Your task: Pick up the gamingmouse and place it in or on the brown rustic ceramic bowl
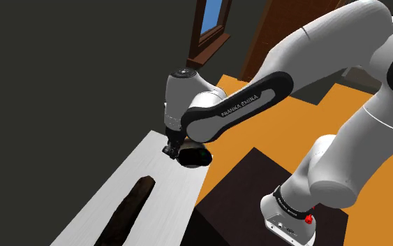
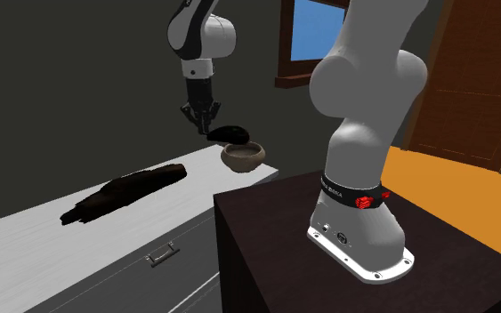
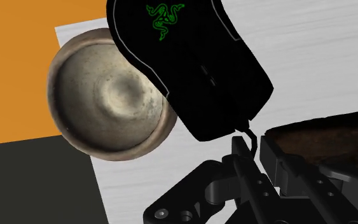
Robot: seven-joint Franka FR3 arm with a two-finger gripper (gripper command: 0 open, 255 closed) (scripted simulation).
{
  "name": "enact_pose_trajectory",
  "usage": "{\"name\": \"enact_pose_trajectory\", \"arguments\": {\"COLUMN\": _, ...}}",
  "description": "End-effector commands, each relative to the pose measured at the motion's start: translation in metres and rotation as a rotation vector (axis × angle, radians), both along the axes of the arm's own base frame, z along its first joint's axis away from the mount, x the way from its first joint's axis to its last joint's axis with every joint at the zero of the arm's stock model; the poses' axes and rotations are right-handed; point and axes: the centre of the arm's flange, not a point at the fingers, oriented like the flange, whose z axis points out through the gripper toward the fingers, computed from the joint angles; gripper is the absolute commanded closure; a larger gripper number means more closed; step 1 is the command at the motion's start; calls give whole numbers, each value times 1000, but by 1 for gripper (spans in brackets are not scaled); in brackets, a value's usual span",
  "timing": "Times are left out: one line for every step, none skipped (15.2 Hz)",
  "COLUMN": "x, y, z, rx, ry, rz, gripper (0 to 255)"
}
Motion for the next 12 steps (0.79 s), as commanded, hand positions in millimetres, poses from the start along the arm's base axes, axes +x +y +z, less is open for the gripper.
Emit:
{"name": "enact_pose_trajectory", "arguments": {"x": 13, "y": -22, "z": 2, "rx": 0, "ry": 0, "rz": 0, "gripper": 255}}
{"name": "enact_pose_trajectory", "arguments": {"x": 21, "y": -32, "z": 2, "rx": 0, "ry": 0, "rz": 0, "gripper": 255}}
{"name": "enact_pose_trajectory", "arguments": {"x": 29, "y": -43, "z": 2, "rx": 0, "ry": 0, "rz": 0, "gripper": 255}}
{"name": "enact_pose_trajectory", "arguments": {"x": 36, "y": -54, "z": 2, "rx": 0, "ry": 0, "rz": 0, "gripper": 255}}
{"name": "enact_pose_trajectory", "arguments": {"x": 44, "y": -65, "z": 2, "rx": 0, "ry": 0, "rz": 0, "gripper": 255}}
{"name": "enact_pose_trajectory", "arguments": {"x": 52, "y": -75, "z": 2, "rx": 0, "ry": 0, "rz": 0, "gripper": 255}}
{"name": "enact_pose_trajectory", "arguments": {"x": 59, "y": -86, "z": 2, "rx": 0, "ry": 0, "rz": 0, "gripper": 255}}
{"name": "enact_pose_trajectory", "arguments": {"x": 67, "y": -97, "z": 2, "rx": 0, "ry": 0, "rz": 0, "gripper": 255}}
{"name": "enact_pose_trajectory", "arguments": {"x": 75, "y": -108, "z": 2, "rx": 0, "ry": 0, "rz": 0, "gripper": 255}}
{"name": "enact_pose_trajectory", "arguments": {"x": 82, "y": -118, "z": 2, "rx": 0, "ry": 0, "rz": 0, "gripper": 255}}
{"name": "enact_pose_trajectory", "arguments": {"x": 86, "y": -124, "z": 2, "rx": 0, "ry": 0, "rz": 0, "gripper": 255}}
{"name": "enact_pose_trajectory", "arguments": {"x": 86, "y": -124, "z": -3, "rx": 0, "ry": 0, "rz": 0, "gripper": 255}}
